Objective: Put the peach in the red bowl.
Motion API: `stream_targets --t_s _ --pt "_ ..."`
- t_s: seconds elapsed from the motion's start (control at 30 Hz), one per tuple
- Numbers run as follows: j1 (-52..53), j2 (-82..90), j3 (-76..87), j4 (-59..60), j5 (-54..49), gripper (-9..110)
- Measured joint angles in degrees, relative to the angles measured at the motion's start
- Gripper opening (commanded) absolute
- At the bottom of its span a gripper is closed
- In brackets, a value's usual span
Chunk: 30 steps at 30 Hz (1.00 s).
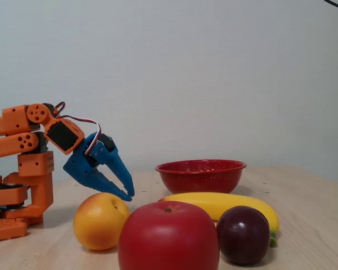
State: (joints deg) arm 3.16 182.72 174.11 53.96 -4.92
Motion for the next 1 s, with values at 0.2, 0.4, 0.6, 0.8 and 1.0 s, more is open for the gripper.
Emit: stream_targets --t_s 0.2,0.4,0.6,0.8,1.0 --pt "0.0 -2.1 -0.3 0.0 0.0 0" --pt "-3.3 -17.1 -9.8 0.0 6.7 0" --pt "-12.9 -37.8 -33.1 7.7 17.1 0" --pt "-22.2 -53.0 -51.0 15.5 23.7 0" --pt "-28.7 -63.2 -56.9 23.5 34.9 23"
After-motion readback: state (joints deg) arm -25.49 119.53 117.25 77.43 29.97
